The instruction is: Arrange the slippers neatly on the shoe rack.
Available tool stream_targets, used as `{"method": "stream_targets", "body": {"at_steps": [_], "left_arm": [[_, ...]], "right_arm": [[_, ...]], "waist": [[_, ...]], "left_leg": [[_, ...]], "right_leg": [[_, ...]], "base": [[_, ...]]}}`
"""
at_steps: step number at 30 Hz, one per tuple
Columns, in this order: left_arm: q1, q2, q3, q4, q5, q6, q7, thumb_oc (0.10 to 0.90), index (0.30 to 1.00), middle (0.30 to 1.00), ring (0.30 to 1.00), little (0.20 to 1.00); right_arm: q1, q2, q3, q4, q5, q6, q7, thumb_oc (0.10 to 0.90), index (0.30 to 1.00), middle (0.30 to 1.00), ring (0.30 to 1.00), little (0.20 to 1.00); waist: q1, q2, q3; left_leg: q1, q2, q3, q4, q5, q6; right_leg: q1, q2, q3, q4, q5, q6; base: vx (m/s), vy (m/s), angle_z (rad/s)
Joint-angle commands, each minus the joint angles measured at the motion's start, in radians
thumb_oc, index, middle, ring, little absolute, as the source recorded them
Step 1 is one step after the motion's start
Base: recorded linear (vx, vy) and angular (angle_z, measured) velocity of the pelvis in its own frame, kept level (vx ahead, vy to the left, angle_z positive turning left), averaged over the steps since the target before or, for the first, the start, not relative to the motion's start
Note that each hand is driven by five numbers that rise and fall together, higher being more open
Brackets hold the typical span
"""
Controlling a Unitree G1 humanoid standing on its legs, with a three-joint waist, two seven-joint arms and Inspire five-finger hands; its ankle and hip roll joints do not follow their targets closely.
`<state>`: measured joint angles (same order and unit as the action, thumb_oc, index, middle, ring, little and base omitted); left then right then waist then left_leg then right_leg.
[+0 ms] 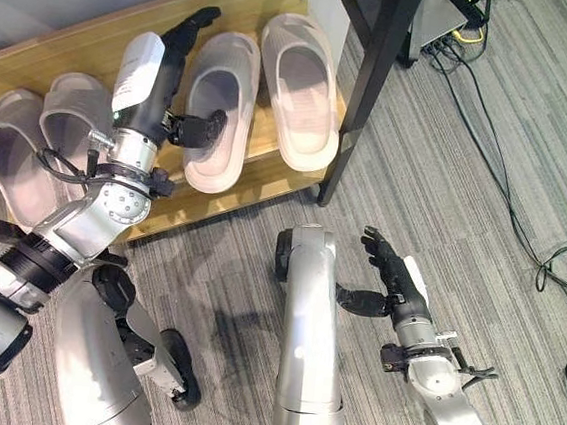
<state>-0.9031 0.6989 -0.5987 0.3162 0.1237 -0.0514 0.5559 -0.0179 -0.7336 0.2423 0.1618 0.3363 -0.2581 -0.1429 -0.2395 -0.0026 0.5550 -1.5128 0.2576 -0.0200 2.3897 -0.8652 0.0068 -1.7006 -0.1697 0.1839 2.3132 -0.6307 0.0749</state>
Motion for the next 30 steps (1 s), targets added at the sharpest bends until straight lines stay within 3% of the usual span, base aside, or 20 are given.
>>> {"method": "stream_targets", "body": {"at_steps": [1,9,17,22,30], "left_arm": [[-0.097,0.04,0.097,-0.113,-0.029,-0.106,0.042,0.8,0.9,0.9,0.9,0.9],[0.003,0.056,0.183,-0.249,-0.207,-0.177,0.0,0.8,0.9,0.9,0.9,0.9],[0.223,0.13,0.273,-0.452,-0.409,-0.236,-0.112,0.8,0.9,0.9,0.9,0.9],[0.324,0.197,0.313,-0.553,-0.555,-0.243,-0.2,0.8,0.9,0.9,0.9,0.9],[0.458,0.265,0.346,-0.644,-0.555,-0.212,-0.301,0.8,0.9,0.9,0.9,0.9]], "right_arm": [[-0.024,-0.05,-0.055,-0.138,0.005,-0.09,-0.017,0.8,0.9,0.9,0.9,0.9],[-0.012,-0.035,-0.064,-0.141,-0.021,-0.07,-0.026,0.8,0.9,0.9,0.9,0.9],[0.034,-0.016,-0.106,-0.156,-0.025,-0.051,-0.015,0.8,0.9,0.9,0.9,0.9],[0.054,-0.012,-0.125,-0.158,-0.023,-0.04,-0.007,0.8,0.9,0.9,0.9,0.9],[0.075,-0.017,-0.148,-0.162,-0.025,-0.039,0.016,0.8,0.9,0.9,0.9,0.9]], "waist": [[0.037,-0.013,-0.035],[0.049,0.0,-0.035],[0.072,0.018,-0.035],[0.083,0.028,-0.035],[0.092,0.039,-0.035]], "left_leg": [[-0.057,-0.052,-0.041,-0.071,0.068,-0.018],[-0.057,-0.05,-0.04,-0.075,0.07,-0.02],[-0.057,-0.052,-0.047,-0.084,0.07,-0.023],[-0.057,-0.053,-0.047,-0.09,0.07,-0.022],[-0.057,-0.051,-0.049,-0.097,0.072,-0.023]], "right_leg": [[0.131,-0.089,0.098,0.055,-0.204,-0.023],[0.131,-0.096,0.092,0.057,-0.207,-0.025],[0.131,-0.102,0.09,0.051,-0.206,-0.029],[0.131,-0.103,0.09,0.049,-0.204,-0.031],[0.131,-0.104,0.086,0.041,-0.197,-0.032]], "base": [[0.0,0.0,0.0],[0.0,0.0,0.0],[0.0,0.0,0.0],[0.0,-0.003,0.02],[0.0,0.0,0.0]]}}
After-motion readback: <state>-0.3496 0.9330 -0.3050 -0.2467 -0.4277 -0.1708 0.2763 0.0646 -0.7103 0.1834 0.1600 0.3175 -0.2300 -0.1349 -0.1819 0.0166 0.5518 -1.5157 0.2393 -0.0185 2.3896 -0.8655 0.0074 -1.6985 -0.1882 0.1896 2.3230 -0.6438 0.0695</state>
